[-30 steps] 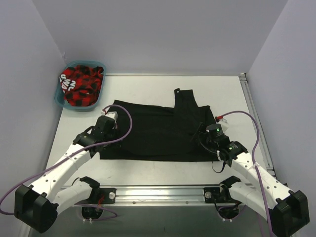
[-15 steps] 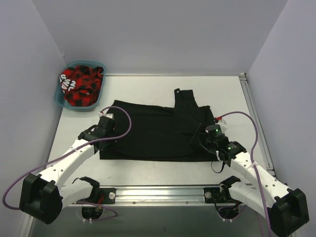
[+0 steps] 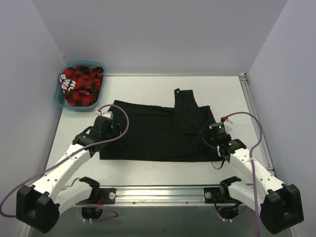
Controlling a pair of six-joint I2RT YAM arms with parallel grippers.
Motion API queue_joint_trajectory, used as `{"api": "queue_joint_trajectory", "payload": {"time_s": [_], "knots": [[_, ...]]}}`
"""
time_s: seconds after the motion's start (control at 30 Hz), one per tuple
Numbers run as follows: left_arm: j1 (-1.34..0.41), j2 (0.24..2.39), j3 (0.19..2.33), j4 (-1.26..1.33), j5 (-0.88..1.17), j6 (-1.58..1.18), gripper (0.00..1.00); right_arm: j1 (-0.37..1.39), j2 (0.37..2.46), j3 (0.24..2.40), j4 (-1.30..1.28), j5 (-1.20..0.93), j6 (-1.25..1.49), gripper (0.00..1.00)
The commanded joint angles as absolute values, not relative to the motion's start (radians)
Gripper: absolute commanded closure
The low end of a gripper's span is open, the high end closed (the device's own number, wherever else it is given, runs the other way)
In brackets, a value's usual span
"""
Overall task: Fold and stack the long sleeve shirts
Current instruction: Fold the shirt
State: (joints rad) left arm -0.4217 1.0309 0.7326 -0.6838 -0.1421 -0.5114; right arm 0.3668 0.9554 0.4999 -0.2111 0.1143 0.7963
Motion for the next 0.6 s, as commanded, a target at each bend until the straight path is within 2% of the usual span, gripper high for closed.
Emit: {"api": "queue_joint_trajectory", "payload": {"time_s": [0.0,0.13,0.27,0.43,0.57], "knots": [[-0.419,0.959,0.755,-0.649,-0.1,-0.518,0.16,0.292,0.992,0.483,-0.2,0.13,0.778,0.18],[-0.417,0.939,0.756,-0.649,-0.098,-0.52,0.14,0.186,1.037,0.48,-0.154,0.068,0.77,0.21],[-0.416,0.953,0.746,-0.646,-0.104,-0.528,0.14,0.059,1.106,0.463,-0.083,-0.093,0.779,0.27],[-0.416,0.963,0.727,-0.64,-0.112,-0.534,0.13,-0.121,1.173,0.451,-0.008,-0.259,0.83,0.28],[-0.414,0.963,0.721,-0.634,-0.115,-0.538,0.13,-0.16,1.192,0.488,-0.017,-0.311,0.816,0.28]]}}
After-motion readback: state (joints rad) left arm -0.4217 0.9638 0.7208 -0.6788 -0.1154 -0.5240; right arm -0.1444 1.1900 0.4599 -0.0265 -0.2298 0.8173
